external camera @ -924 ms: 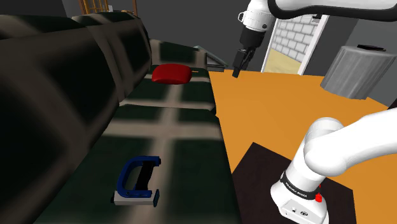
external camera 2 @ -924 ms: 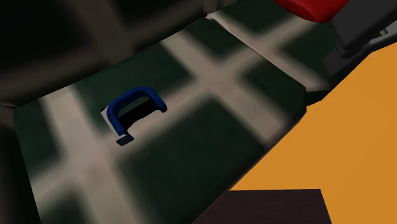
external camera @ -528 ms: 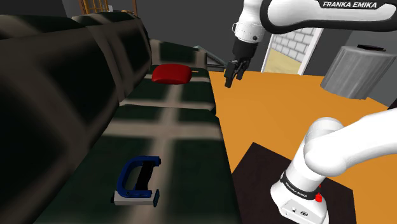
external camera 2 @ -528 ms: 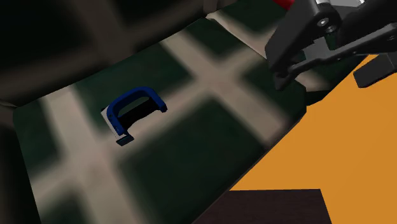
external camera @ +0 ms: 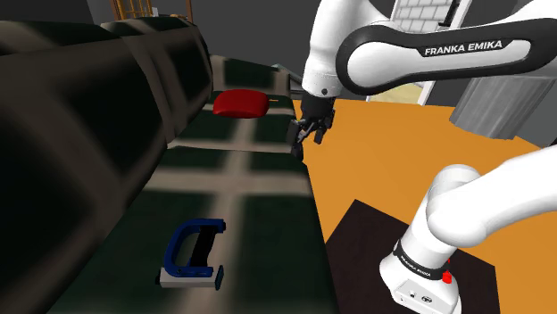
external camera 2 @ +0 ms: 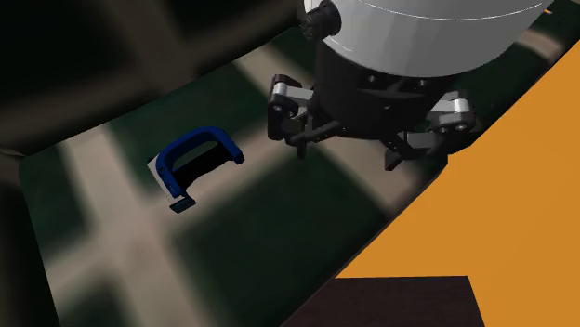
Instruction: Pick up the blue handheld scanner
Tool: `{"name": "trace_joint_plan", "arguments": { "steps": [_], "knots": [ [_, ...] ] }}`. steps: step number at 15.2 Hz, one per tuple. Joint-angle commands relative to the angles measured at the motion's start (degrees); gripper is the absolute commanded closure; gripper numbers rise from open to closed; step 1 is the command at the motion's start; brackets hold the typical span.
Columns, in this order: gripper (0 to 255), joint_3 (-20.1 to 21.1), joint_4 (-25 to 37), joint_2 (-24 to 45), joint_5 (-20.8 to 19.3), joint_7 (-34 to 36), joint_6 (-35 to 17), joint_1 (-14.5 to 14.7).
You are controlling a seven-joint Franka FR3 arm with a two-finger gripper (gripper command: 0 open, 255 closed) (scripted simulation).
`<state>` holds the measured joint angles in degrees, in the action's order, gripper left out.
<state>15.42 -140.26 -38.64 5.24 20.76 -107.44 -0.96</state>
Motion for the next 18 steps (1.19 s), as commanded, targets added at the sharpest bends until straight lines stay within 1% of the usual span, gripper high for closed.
{"name": "trace_joint_plan", "arguments": {
  "steps": [1,7,11,13,15,18],
  "knots": [
    [0,2.7,-0.3,1.9,1.3,4.7,-1.8,0.0],
    [0,11.1,0.7,10.7,3.5,18.5,-8.8,-1.1],
    [0,16.8,3.2,18.6,2.7,28.4,-13.5,-2.8],
    [0,19.6,5.0,23.1,1.2,33.8,-15.7,-3.8],
    [0,22.2,7.2,28.1,-1.2,39.6,-17.7,-4.7],
    [0,25.1,11.1,36.5,-6.5,49.1,-20.1,-5.5]
  ]
}}
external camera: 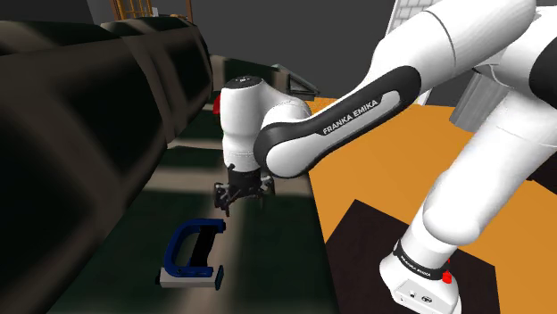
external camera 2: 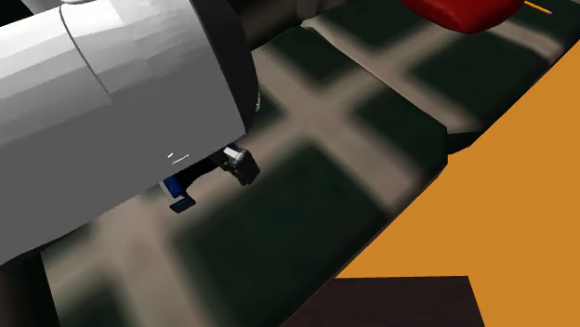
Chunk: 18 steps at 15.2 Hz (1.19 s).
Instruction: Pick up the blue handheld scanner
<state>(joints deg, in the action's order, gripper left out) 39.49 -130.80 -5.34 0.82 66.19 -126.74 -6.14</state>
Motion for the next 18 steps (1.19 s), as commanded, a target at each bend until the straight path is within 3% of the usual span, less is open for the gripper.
{"name": "trace_joint_plan", "arguments": {
  "steps": [1,4,9,11,18],
  "knots": [
    [0,1.6,3.1,6.1,-4.3,6.9,-1.4,-0.3],
    [0,1.5,8.2,15.0,-11.0,16.5,-2.4,1.6],
    [0,-2.5,18.3,28.4,-19.0,28.8,-2.3,8.0],
    [0,-3.8,21.4,31.6,-20.3,31.3,-2.1,9.9],
    [0,-5.9,20.7,35.5,-23.2,33.1,-6.2,11.5]
  ]
}}
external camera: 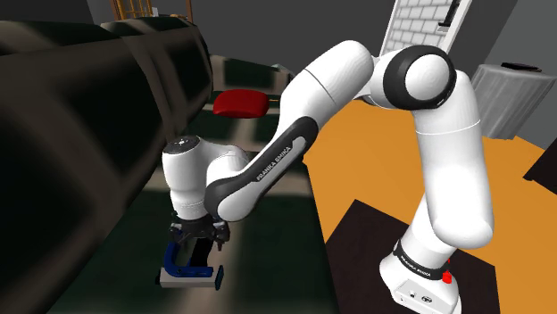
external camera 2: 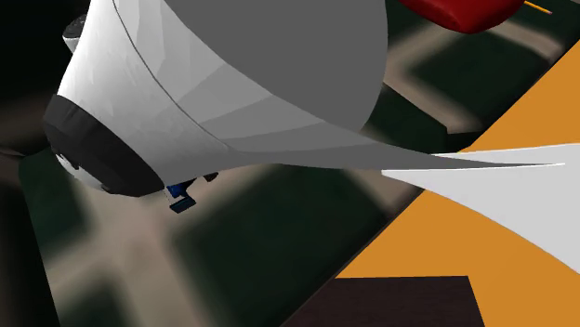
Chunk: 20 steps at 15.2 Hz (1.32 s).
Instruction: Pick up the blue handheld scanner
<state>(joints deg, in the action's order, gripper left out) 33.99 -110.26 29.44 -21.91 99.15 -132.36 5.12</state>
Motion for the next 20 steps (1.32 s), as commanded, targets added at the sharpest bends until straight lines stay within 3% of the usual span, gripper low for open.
{"name": "trace_joint_plan", "arguments": {
  "steps": [1,2,3,12,20],
  "knots": [
    [0,-0.4,0.1,0.7,-0.5,0.2,-0.6,0.2],
    [0,-0.4,0.1,0.7,-0.5,0.2,-0.5,0.2],
    [255,-0.4,-0.1,0.6,-0.4,0.1,-0.6,0.1],
    [255,-0.4,0.1,0.7,-0.5,0.2,-0.5,0.2],
    [255,1.8,0.9,-3.4,2.6,-1.8,3.7,-1.4]
  ]
}}
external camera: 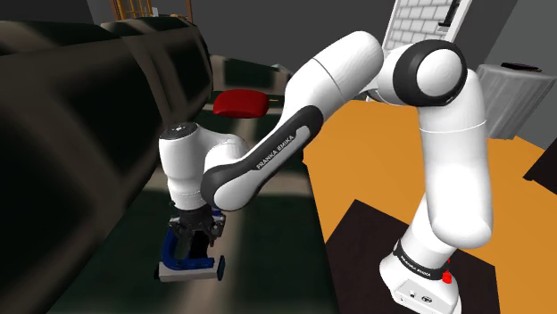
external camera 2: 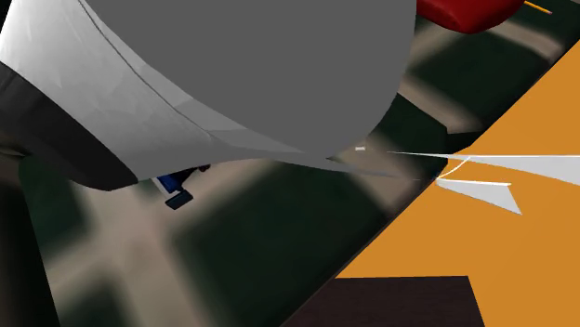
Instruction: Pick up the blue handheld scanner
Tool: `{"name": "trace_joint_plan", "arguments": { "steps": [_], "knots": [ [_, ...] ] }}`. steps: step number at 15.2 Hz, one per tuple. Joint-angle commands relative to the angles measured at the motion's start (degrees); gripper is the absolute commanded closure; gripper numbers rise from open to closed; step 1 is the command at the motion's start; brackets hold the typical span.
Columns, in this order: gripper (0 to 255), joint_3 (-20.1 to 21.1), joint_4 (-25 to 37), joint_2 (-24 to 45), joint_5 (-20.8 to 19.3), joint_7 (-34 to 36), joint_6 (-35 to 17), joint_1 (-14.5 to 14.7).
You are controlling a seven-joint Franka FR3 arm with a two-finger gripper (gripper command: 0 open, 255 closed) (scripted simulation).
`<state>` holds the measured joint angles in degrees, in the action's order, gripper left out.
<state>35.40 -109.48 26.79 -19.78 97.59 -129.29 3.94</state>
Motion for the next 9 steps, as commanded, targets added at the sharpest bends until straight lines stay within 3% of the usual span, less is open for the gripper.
{"name": "trace_joint_plan", "arguments": {
  "steps": [1,9],
  "knots": [
    [255,0.6,0.3,-1.2,0.9,-0.5,1.2,-0.4],
    [255,2.0,1.5,-4.0,3.2,-1.9,4.8,-1.4]
  ]
}}
